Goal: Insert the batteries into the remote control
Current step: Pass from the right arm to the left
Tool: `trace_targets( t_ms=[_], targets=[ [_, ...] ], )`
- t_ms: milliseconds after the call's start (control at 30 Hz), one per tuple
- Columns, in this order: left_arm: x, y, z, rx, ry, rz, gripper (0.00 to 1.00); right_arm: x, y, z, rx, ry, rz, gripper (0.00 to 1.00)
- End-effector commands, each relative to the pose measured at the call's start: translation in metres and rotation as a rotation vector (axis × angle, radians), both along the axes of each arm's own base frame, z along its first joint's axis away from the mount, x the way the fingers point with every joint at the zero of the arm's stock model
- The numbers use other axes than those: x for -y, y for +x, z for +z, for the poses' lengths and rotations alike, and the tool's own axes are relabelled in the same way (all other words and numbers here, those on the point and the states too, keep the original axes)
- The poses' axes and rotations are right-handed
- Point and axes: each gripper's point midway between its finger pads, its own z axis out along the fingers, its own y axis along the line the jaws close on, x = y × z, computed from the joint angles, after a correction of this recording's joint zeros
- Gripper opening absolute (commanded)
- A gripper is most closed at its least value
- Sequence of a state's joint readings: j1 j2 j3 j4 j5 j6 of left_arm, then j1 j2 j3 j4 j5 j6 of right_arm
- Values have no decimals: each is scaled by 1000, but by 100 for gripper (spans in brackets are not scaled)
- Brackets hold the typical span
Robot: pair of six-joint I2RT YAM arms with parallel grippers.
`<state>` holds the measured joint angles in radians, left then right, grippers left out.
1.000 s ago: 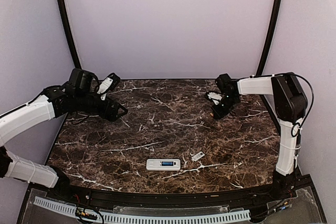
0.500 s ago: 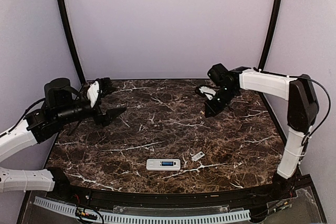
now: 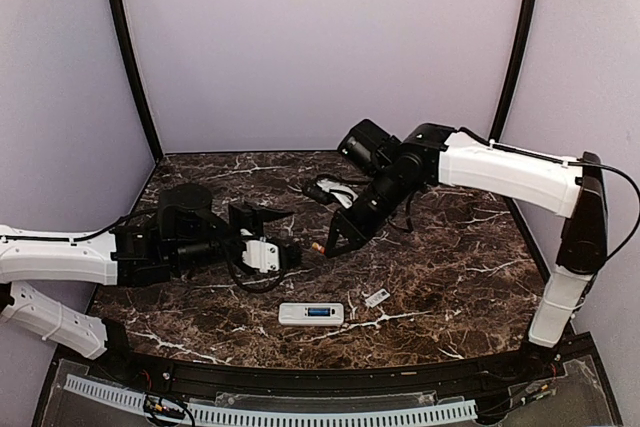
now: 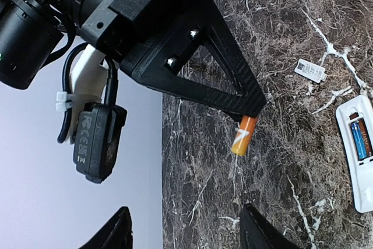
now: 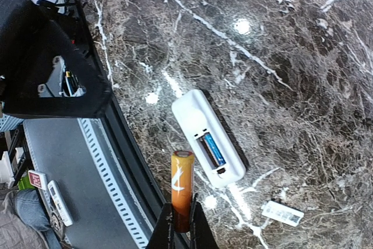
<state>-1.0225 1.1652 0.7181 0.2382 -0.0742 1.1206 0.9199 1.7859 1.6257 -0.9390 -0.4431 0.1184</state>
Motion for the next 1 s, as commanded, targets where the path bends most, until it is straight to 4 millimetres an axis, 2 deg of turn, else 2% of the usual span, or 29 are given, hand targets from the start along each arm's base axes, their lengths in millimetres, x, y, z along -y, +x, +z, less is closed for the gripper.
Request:
trace_targets(
  t_ms=[0, 167, 200, 267, 433, 533, 667, 733, 967],
  targets=[
    [4, -2, 9, 85, 10, -30, 57, -17, -14, 27, -48, 72, -4, 0],
    [8, -6, 2, -11, 11, -35, 55, -31, -18, 35, -59, 110, 25, 0],
    [8, -8, -7, -47, 43, -42, 55, -33, -18, 35, -62, 113, 29, 0],
    [10, -9, -9, -82, 41, -41, 56, -37, -20, 36, -72, 120, 41, 0],
    [13, -5, -11, -77, 48, -33, 56, -43, -24, 36, -76, 125, 56, 0],
    [17, 4, -10, -59, 46, -5, 47, -44, -26, 35, -77, 124, 62, 0],
    [21, 10, -12, -52, 57, 14, 45, -46, -25, 36, -76, 129, 65, 0],
    [21, 10, -15, -57, 62, 13, 43, -46, -24, 36, -73, 130, 66, 0],
    [20, 8, -14, -66, 60, 5, 30, -49, -21, 32, -69, 123, 64, 0]
  ],
)
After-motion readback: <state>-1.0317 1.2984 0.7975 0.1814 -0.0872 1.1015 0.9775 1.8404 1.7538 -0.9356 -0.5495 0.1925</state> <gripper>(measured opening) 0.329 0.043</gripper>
